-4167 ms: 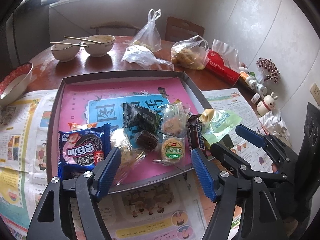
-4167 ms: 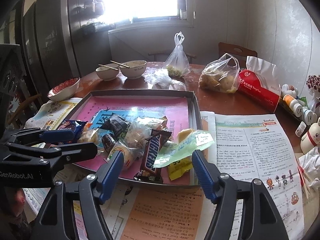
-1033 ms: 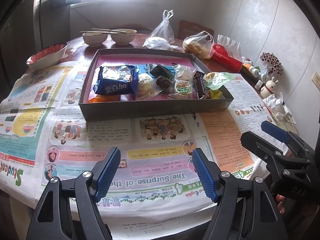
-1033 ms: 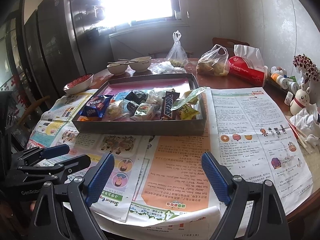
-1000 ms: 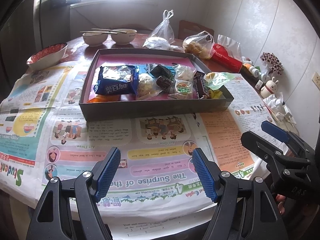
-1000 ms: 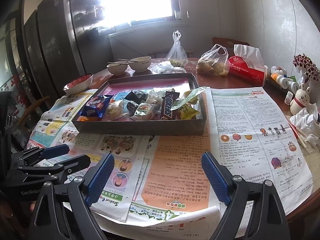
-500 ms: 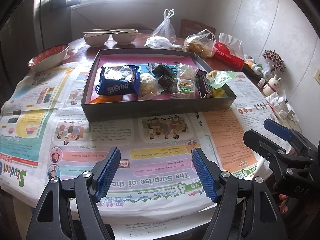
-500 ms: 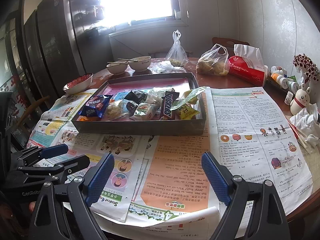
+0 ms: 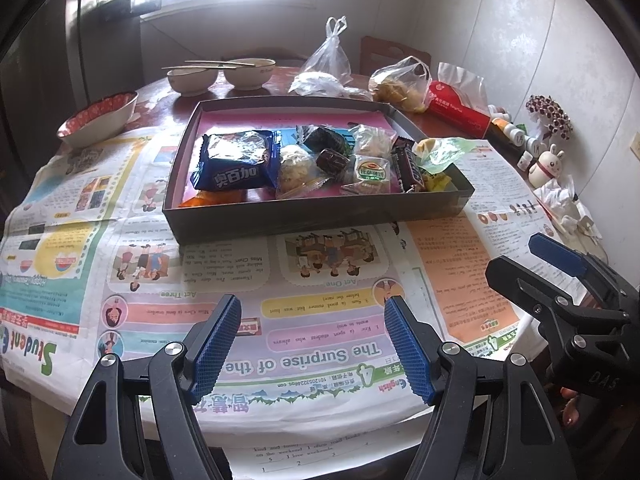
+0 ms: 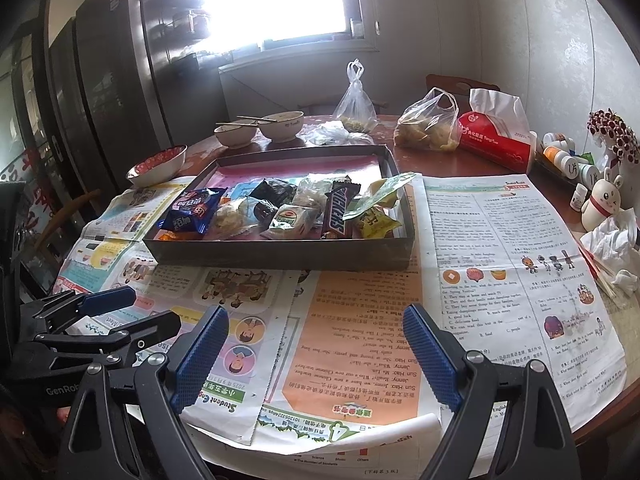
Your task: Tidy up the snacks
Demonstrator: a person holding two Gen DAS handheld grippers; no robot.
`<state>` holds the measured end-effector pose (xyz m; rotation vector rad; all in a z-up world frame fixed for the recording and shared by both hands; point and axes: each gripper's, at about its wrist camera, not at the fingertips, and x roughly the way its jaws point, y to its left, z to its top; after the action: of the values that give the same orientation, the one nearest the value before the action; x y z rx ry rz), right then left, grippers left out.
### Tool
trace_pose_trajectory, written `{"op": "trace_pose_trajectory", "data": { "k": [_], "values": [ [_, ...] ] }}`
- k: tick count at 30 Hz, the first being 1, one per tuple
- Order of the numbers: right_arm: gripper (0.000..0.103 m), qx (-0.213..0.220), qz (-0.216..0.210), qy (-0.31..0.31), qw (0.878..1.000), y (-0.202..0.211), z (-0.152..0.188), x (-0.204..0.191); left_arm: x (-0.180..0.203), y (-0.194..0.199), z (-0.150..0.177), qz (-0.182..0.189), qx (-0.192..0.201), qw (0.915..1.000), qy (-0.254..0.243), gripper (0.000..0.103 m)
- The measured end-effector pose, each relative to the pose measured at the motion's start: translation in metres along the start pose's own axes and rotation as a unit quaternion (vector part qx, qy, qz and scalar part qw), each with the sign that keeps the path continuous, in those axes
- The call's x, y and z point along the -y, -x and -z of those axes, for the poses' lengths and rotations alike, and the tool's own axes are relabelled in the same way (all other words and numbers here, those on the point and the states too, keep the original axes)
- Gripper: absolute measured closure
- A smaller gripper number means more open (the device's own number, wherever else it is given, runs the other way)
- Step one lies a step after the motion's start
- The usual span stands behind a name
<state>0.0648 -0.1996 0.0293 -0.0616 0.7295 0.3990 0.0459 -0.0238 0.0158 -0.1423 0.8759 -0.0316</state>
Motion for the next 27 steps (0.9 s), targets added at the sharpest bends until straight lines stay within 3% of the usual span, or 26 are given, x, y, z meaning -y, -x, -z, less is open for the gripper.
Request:
{"op": "trace_pose_trajectory", "data": {
  "k": [16,27],
  "values": [
    [0.014,0.003,0.0,-0.005,1.0,-0.002,-0.001,0.004,-0.001,-0.005,0.0,-0.004,-0.006,1.0,-0.006,0.027],
    [0.013,-0.004,0.015,-0.033,0.999,-0.014,-0.009,0.03,-0.008,-0.018,-0.008,-0.008,-0.013,0.9999,-0.007,0.027]
  ]
}}
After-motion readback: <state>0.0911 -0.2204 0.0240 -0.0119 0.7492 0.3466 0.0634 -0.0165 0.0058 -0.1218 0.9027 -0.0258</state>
